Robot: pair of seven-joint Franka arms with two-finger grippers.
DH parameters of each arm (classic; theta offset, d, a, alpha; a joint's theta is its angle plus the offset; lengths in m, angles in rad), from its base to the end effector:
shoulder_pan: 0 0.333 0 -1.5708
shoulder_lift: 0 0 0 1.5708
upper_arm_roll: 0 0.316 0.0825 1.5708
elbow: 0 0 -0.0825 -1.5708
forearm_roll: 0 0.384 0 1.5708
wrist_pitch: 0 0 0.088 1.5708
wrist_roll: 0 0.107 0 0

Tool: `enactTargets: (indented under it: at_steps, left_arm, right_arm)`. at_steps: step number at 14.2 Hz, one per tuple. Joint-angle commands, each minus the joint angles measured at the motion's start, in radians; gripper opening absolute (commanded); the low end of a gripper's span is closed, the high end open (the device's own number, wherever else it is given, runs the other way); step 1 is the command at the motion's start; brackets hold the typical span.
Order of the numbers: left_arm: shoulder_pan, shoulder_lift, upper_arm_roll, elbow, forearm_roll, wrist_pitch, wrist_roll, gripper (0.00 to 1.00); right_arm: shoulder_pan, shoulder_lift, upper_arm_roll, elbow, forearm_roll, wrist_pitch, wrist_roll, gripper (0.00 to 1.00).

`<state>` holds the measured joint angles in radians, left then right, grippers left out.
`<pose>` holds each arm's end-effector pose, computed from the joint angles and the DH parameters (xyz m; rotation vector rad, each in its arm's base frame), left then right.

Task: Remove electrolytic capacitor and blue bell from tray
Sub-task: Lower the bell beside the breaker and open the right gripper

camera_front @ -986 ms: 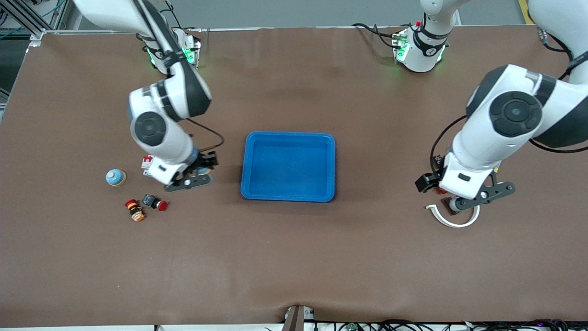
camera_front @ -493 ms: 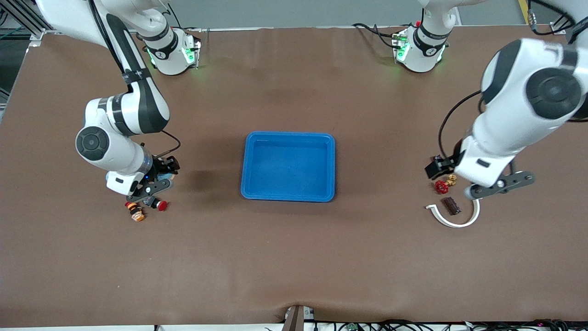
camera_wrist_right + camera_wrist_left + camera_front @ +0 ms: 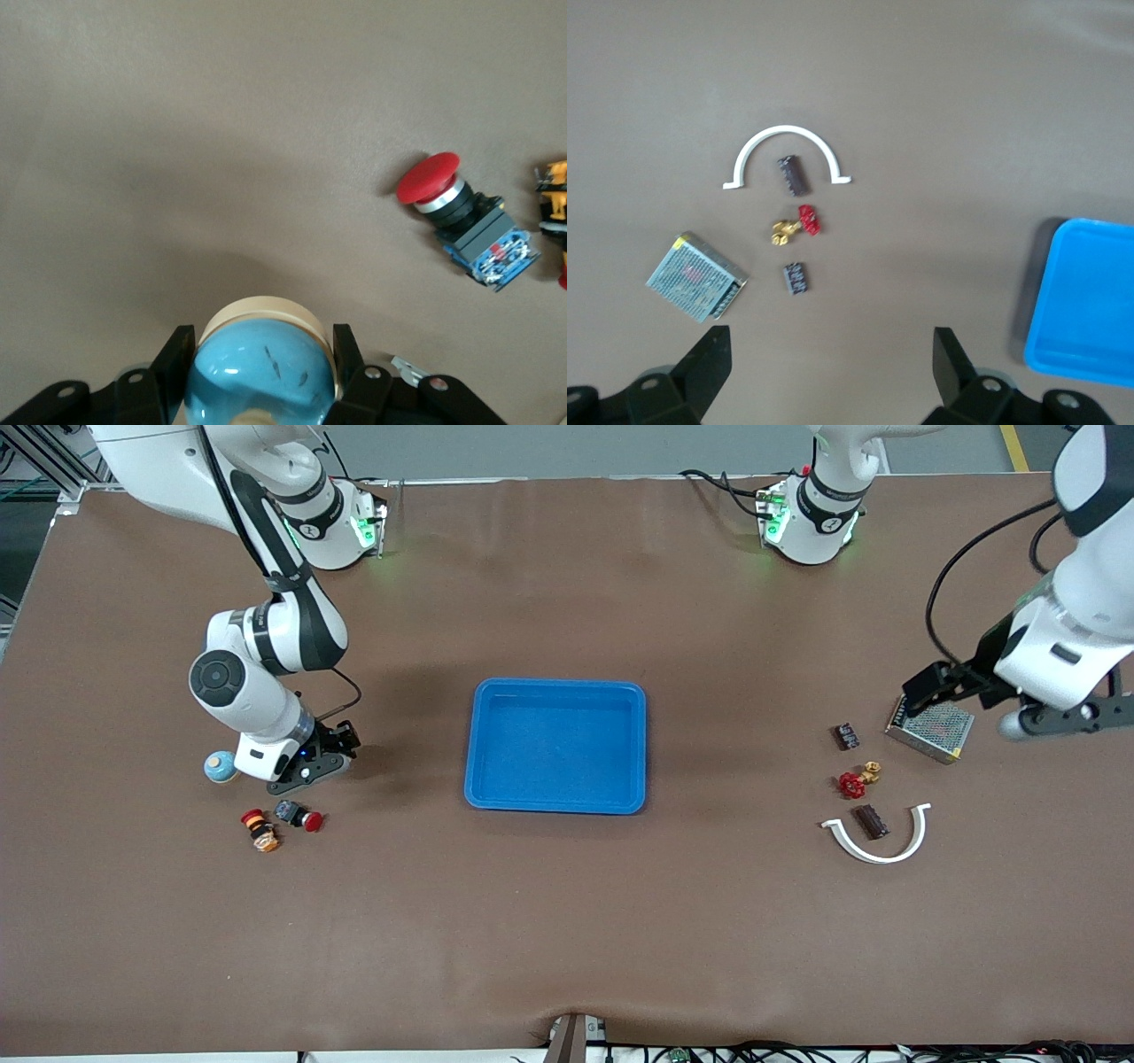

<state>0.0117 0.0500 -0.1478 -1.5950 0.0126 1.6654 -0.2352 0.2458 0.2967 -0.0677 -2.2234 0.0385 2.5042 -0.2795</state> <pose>0.5724 -0.0751 0.5934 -3.1364 -0.1543 -0.0338 0.5397 0.0966 0.2389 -3.0659 -0.6684 0.0232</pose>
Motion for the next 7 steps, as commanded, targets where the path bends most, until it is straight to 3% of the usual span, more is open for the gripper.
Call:
enactTargets:
  at_steps: [1, 7]
  left_arm:
    - [-0.029, -0.13, 0.027, -0.132, -0.017, 0.01, 0.025, 1.0]
    - [-0.026, -0.18, 0.019, -0.166, -0.031, -0.001, 0.036, 1.0]
  right_arm:
    - [-0.011, -0.004, 0.016, -0.036, -0.003, 0.054, -0.009, 0.41]
    - [-0.003, 0.059, 0.016, -0.052, -0.003, 0.162, -0.009, 0.41]
